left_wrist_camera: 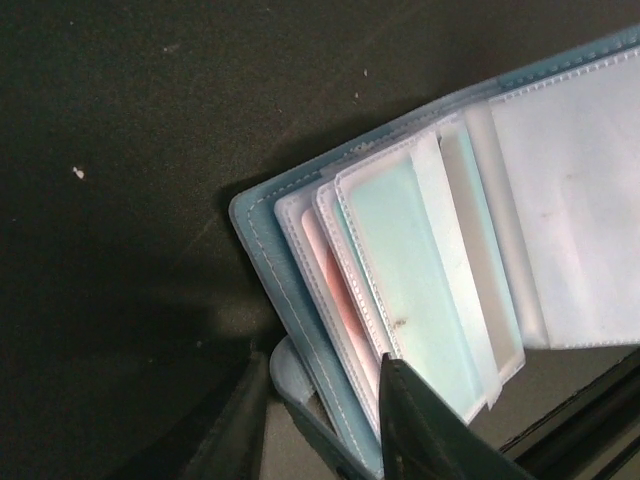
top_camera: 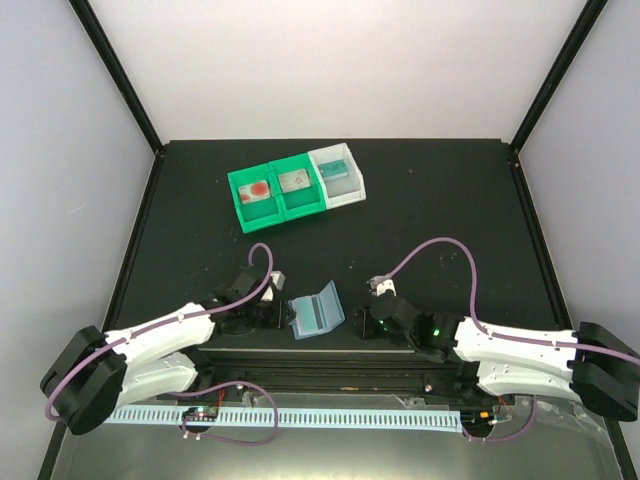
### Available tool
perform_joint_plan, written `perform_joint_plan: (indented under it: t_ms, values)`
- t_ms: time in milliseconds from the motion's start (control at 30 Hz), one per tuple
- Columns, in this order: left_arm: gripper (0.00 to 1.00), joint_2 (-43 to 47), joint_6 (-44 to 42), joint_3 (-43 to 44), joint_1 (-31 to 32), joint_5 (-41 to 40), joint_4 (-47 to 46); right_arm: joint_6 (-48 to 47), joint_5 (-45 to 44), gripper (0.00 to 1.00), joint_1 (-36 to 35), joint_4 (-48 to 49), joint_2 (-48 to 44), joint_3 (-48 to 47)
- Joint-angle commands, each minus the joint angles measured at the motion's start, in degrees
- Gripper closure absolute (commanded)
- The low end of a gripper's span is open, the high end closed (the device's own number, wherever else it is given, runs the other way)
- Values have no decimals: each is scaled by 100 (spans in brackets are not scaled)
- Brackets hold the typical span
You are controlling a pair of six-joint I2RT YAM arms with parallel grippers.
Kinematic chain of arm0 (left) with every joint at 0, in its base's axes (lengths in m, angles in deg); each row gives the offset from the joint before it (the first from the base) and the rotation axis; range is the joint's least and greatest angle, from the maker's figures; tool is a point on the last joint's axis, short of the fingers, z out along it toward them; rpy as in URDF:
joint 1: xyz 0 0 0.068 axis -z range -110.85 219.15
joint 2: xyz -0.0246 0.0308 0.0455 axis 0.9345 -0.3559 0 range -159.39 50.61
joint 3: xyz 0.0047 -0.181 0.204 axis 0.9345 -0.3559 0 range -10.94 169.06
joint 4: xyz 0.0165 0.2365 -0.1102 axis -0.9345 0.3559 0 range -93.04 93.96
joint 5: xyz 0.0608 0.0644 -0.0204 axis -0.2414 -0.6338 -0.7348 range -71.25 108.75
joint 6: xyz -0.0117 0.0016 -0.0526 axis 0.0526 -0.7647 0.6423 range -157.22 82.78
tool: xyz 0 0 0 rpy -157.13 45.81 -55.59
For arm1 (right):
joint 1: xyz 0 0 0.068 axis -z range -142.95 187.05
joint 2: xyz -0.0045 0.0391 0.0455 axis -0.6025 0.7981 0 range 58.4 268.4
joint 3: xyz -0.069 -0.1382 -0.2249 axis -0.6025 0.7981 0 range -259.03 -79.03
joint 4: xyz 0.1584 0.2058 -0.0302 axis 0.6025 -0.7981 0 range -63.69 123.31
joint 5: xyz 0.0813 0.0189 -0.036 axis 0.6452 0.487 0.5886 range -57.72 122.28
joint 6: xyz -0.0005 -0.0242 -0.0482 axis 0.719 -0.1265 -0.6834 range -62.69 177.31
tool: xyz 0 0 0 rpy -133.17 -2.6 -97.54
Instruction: Take the credit cards out of the card holder
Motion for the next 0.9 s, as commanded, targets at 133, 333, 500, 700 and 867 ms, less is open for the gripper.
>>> perform_joint_plan:
  t_ms: [133,333,500,700,867]
  values:
    - [94,141,-72,52,-6,285,-453,-533,72,33,8,15,161,-743]
    - [99,371,-80,28,-10,609,-586,-576,-81,34,131,-191,954,-1215]
    - [98,391,-199,111,-8,669,-485,-817,88,35,377,-148,1436,-1363]
    - [98,485,-337,177,-12,686,-352,-975,-58,35,594,-320,1577,-1282]
    - [98,463,-406,261,-6,821,-292,-1137,306,35,933,-126,1523,-966]
